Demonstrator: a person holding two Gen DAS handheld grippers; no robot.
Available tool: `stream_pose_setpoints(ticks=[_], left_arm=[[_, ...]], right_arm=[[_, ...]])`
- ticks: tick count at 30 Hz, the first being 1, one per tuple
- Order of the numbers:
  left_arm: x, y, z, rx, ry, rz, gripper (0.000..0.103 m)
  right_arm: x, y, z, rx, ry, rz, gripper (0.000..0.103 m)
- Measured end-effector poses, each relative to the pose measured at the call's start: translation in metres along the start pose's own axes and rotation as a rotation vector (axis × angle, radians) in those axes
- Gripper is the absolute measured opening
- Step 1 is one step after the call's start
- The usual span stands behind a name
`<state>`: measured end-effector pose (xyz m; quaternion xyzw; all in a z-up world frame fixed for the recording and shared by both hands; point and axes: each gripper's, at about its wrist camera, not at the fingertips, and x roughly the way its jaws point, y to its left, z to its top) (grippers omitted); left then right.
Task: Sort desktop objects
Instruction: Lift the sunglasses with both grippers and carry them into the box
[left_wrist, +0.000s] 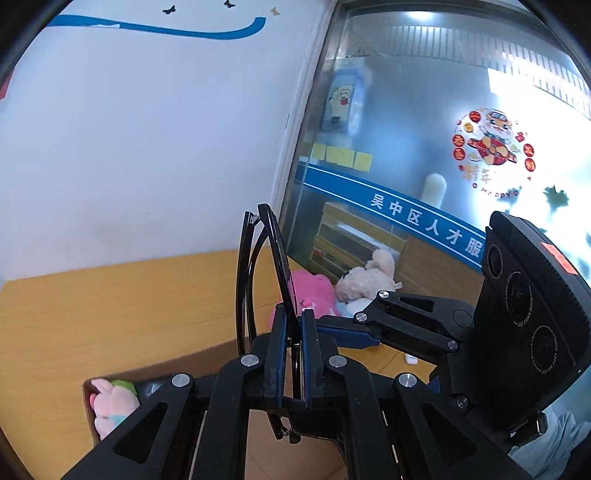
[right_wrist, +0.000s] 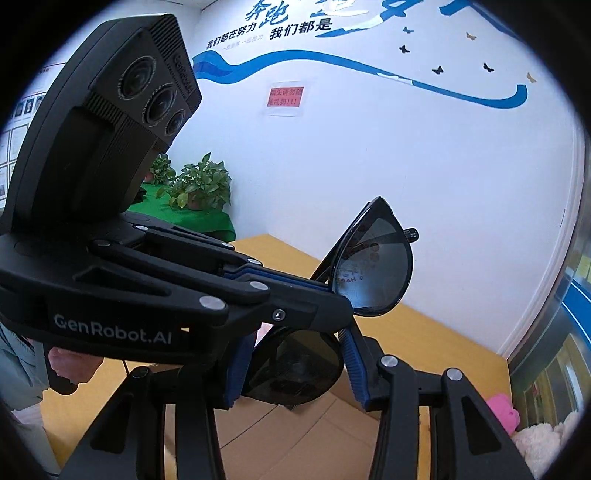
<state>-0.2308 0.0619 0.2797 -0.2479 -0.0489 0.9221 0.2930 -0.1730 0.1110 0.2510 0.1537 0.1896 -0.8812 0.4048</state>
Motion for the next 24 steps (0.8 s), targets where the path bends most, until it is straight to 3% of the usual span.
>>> stream_pose_setpoints(ticks=[4,9,17,20,24], left_arm=[[0.043,0.033,0.014,-0.042,0.034,-0.012,0.004],[0.114,0.082,0.003,-0.138,0.117,-0.024,0.004],[0.242,0.176,-0.084,-0.403,0.349,-0.055,0.004],[0.27,0.196,-0.128,-0.482,0.425,-0.055,0.003],[0.293,0.212,-0.162,-0.559,0.482,-0.049,0.003]], right_arm=[[0.033,-0.028,0.005,0.009,0.04,0.009,0.044],[0.094,-0.064,-0.013,0.062,0.125,0.05,0.044],[0.216,-0.093,-0.105,0.216,0.35,0.17,0.044],[0.248,-0.09,-0.14,0.246,0.423,0.204,0.044],[0.281,-0.085,-0.177,0.282,0.501,0.24,0.041]])
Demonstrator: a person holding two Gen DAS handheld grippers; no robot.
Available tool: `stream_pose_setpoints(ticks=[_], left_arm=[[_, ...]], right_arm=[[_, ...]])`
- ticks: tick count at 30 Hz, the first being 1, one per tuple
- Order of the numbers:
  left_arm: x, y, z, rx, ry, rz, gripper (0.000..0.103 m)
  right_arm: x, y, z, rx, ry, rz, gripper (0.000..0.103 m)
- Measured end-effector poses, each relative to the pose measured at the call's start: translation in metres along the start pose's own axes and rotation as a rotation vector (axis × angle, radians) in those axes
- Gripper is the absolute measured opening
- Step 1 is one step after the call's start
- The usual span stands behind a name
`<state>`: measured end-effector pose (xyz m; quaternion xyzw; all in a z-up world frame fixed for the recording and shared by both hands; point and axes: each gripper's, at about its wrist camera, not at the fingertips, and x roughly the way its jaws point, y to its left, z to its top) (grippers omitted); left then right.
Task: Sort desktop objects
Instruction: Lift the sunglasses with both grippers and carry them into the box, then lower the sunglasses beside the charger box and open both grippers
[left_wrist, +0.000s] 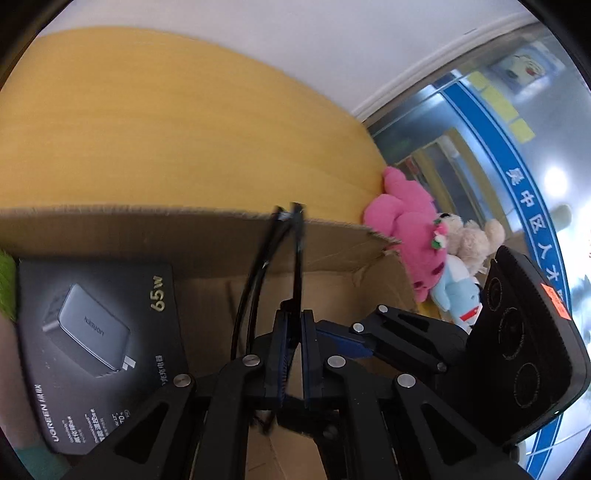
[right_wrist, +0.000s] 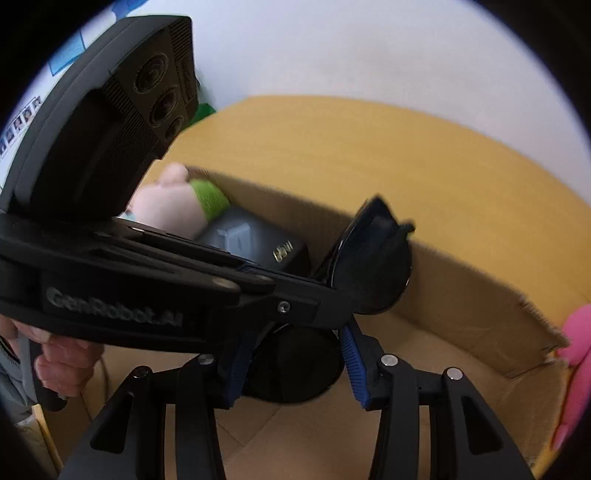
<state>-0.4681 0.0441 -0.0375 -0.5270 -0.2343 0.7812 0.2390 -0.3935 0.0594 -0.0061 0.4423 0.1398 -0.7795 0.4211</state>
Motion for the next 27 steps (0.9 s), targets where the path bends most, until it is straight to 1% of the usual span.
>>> stream_pose_setpoints(ticks=[2,4,8,11,13,16,20,23,24,26,27], left_arm=[[0.003,0.003,-0.006,-0.002,0.001,0.024,0.003],[0.004,0.005,-0.009,-0.015,0.007,0.025,0.003],[0.001,0.005,-0.018,-0.034,0.025,0.053,0.003],[0.001,0.011,-0.025,-0.079,0.049,0.046,0.003],[0.005,0.015,-0.027,-0.092,0.057,0.061,0.004],[0.002,0.022,-0.024,-0.125,0.046,0.059,0.004],[-0.003,0.024,-0.022,-0.128,0.042,0.112,0.007],[-0.01,0.023,-0.021,-0.123,0.016,0.147,0.007],[-0.015,0.021,-0.021,-0.113,0.006,0.158,0.008],[-0.025,0.016,-0.022,-0.091,-0.02,0.19,0.02],[-0.032,0.011,-0.023,-0.072,-0.044,0.205,0.03]], right_arm=[[0.012,-0.006,-0.005,0.032,0.009,0.028,0.04],[0.013,-0.008,-0.006,0.057,0.001,0.063,0.04],[0.01,0.002,-0.013,0.042,0.004,0.072,0.04],[0.011,0.005,-0.019,0.064,0.027,0.108,0.04],[0.013,0.007,-0.022,0.066,0.046,0.125,0.04],[0.019,0.007,-0.022,0.088,0.059,0.146,0.04],[0.024,0.011,-0.018,0.094,0.055,0.152,0.04],[0.028,0.017,-0.017,0.103,0.056,0.166,0.04],[0.028,0.018,-0.018,0.105,0.054,0.168,0.04],[0.029,0.022,-0.019,0.103,0.051,0.168,0.041],[0.029,0.024,-0.02,0.097,0.047,0.161,0.041]])
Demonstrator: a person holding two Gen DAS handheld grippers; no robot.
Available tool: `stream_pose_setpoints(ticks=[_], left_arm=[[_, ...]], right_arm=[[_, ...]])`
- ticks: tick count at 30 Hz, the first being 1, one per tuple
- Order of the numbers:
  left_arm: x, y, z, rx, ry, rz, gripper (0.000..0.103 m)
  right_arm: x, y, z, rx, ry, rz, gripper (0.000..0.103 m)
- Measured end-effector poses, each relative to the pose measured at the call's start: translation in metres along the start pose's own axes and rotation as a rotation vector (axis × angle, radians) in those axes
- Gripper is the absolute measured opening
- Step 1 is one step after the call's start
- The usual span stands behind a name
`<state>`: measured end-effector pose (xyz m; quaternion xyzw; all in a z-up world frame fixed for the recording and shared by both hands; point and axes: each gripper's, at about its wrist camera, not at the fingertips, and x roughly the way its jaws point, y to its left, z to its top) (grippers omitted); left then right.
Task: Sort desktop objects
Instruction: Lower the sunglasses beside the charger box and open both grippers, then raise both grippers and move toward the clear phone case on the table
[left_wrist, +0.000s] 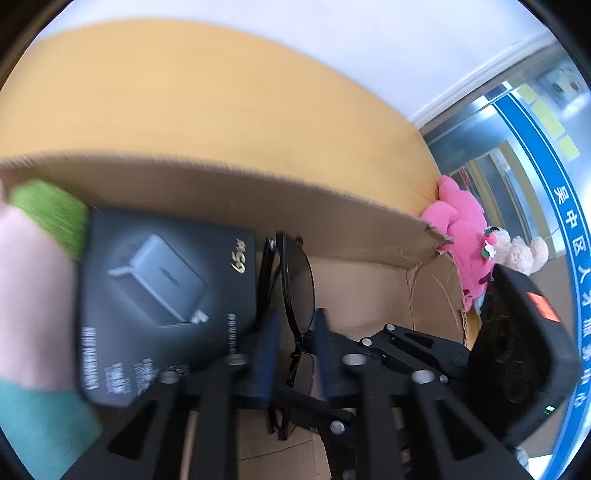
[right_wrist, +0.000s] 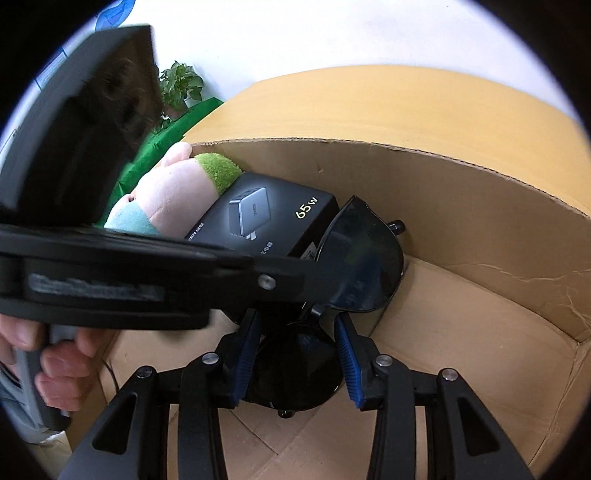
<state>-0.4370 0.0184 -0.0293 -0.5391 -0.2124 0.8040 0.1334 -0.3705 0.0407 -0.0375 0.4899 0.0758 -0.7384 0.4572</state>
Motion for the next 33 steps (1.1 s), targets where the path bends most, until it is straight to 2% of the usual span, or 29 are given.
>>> stream_pose_setpoints(ticks=[2,3,5,7,9,11,12,14,15,16,18,21,26,33], left_arm=[[-0.021,-0.004,-0.004,0.037,-0.052,0.019,0.04],[-0.031,-0.008,-0.006,0.059,-0.079,0.037,0.046],[-0.058,-0.017,-0.015,0.115,-0.148,0.08,0.052],[-0.084,-0.021,-0.026,0.157,-0.209,0.11,0.059],[-0.114,-0.026,-0.04,0.187,-0.275,0.149,0.063],[-0.141,-0.034,-0.054,0.217,-0.344,0.191,0.065],[-0.156,-0.037,-0.064,0.239,-0.382,0.214,0.07],[-0.19,-0.048,-0.088,0.287,-0.477,0.263,0.079],[-0.206,-0.054,-0.103,0.32,-0.529,0.292,0.087],[-0.215,-0.058,-0.113,0.342,-0.558,0.308,0.094],[-0.233,-0.067,-0.139,0.389,-0.615,0.345,0.1],[-0.248,-0.076,-0.174,0.423,-0.66,0.392,0.101],[-0.27,-0.078,-0.22,0.423,-0.707,0.413,0.101],[-0.288,-0.075,-0.252,0.405,-0.712,0.399,0.101]], right_arm=[[0.0,0.004,-0.002,-0.001,0.002,-0.012,0.045],[0.0,0.009,-0.007,-0.001,0.008,-0.027,0.054],[0.011,0.033,0.001,-0.009,0.013,-0.072,0.066],[0.005,0.027,0.013,-0.025,0.009,-0.09,0.069],[-0.013,0.034,0.001,-0.049,-0.006,-0.134,0.074],[-0.035,0.053,-0.01,-0.074,-0.028,-0.219,0.075],[-0.059,0.033,0.002,-0.082,-0.042,-0.256,0.076],[-0.08,0.048,-0.018,-0.101,-0.085,-0.312,0.078],[-0.086,0.046,-0.02,-0.105,-0.105,-0.329,0.079],[-0.097,0.055,-0.027,-0.101,-0.129,-0.353,0.079],[-0.124,0.064,-0.054,-0.061,-0.169,-0.402,0.079],[-0.138,0.081,-0.072,0.009,-0.226,-0.443,0.079],[-0.16,0.122,-0.107,0.05,-0.312,-0.526,0.081],[-0.187,0.156,-0.133,0.047,-0.349,-0.567,0.081]])
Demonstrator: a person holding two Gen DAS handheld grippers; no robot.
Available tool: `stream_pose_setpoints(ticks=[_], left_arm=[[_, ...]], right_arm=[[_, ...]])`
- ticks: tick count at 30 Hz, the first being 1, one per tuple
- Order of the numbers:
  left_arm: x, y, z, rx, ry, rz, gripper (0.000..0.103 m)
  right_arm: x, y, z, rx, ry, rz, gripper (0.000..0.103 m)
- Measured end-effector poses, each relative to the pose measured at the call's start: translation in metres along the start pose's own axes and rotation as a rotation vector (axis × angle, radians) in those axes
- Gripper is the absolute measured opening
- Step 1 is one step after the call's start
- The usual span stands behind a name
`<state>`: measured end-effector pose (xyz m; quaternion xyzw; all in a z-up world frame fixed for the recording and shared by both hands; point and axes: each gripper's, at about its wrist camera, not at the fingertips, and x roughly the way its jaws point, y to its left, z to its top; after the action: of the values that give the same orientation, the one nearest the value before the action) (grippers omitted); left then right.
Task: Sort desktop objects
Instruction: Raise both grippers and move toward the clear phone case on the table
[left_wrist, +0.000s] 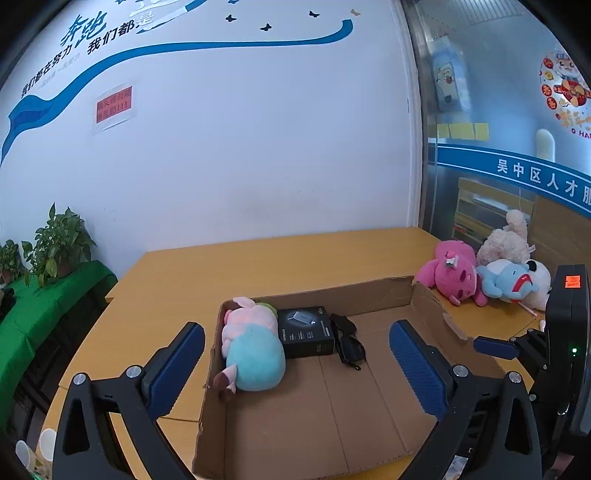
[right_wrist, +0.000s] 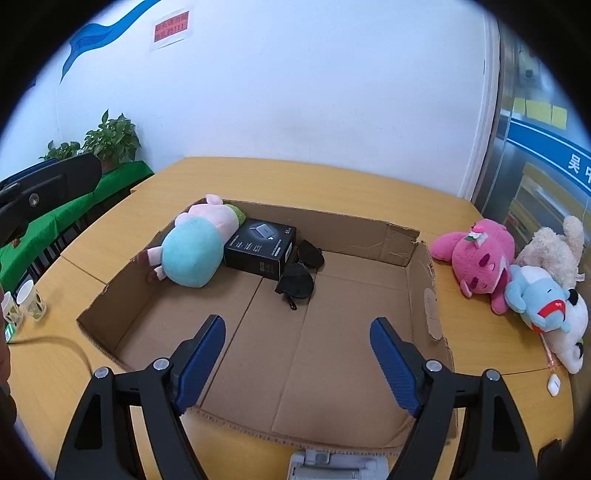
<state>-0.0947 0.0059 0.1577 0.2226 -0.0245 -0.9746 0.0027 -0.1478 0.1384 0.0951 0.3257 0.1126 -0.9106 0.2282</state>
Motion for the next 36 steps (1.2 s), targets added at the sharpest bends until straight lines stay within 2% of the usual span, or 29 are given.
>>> stream_pose_setpoints(ticks=[4,7,17,24,36], left_arm=[[-0.019,0.006,-0.001,-0.012,0.002,0.004,0.102],[-0.028,0.007,-0.004,0.016,-0.006,0.045,0.102],[-0.024,-0.01,-0.041,-0.021,0.085,-0.004,0.102],[-0.025,-0.019,-0.053,-0.053,0.097,-0.026,0.102],[-0.029,-0.02,-0.064,-0.054,0.113,-0.041,0.102]], right_arm=[[-0.01,0.002,-0.004,0.008,-0.019,-0.004,0.081],[-0.014,0.003,-0.005,0.018,-0.03,-0.005,0.081],[-0.034,-0.005,-0.027,0.04,-0.04,-0.004,0.081],[-0.054,-0.018,-0.043,0.035,-0.057,-0.024,0.081],[-0.059,-0.028,-0.054,0.047,-0.047,-0.009,0.081]])
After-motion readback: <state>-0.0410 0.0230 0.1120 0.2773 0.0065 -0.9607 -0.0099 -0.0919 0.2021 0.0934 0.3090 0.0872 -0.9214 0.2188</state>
